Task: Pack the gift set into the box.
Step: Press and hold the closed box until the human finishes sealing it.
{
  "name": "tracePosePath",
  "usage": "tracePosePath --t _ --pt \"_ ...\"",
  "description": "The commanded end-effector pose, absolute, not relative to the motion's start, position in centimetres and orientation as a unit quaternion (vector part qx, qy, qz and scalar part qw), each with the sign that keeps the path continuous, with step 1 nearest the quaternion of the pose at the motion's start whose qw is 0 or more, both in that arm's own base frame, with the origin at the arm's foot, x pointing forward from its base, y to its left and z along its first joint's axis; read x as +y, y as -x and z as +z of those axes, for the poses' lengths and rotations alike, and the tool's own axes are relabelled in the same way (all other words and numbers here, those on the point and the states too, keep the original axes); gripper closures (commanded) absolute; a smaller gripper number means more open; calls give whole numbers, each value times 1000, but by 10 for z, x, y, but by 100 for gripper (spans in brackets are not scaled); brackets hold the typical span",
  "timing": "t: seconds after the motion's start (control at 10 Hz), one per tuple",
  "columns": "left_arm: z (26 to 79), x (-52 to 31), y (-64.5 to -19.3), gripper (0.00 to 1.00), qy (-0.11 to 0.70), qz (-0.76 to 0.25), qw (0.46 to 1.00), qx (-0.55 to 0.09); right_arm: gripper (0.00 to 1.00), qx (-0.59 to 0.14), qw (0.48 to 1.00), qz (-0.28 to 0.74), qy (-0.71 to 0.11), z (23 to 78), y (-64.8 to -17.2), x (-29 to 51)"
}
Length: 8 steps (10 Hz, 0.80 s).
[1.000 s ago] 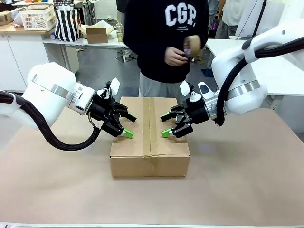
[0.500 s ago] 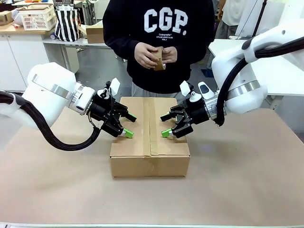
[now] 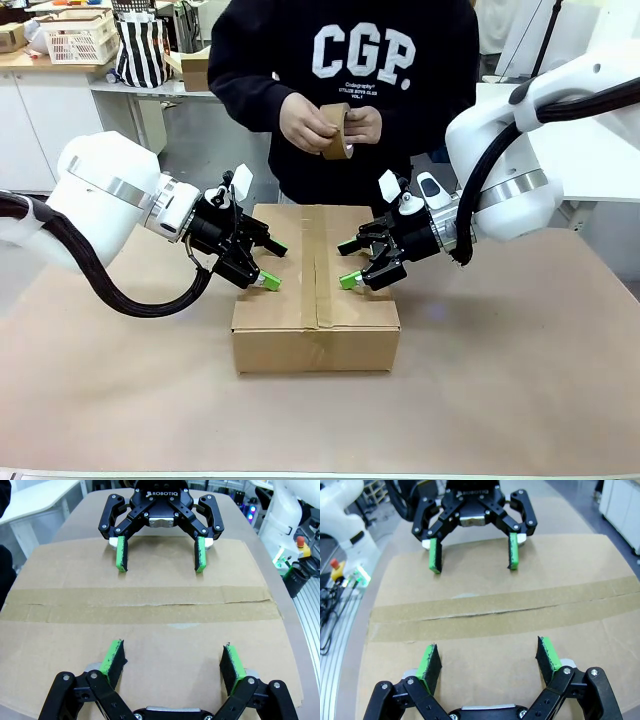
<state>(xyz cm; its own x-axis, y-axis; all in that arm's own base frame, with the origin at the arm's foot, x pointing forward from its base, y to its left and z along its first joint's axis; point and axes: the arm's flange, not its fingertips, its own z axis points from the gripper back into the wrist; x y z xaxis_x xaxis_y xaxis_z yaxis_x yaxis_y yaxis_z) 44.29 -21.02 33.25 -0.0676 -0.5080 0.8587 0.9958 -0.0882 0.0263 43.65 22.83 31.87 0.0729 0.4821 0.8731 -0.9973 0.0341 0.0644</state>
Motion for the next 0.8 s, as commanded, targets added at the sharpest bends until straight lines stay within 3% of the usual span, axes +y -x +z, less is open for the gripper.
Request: tracePosePath --t 0.0,0.7 --pt "330 -209 -441 0 358 -646 582 -340 0 -345 636 581 -372 315 -435 228" --pt "330 -209 -441 0 358 -646 582 -340 0 -345 636 581 -372 315 -435 228"
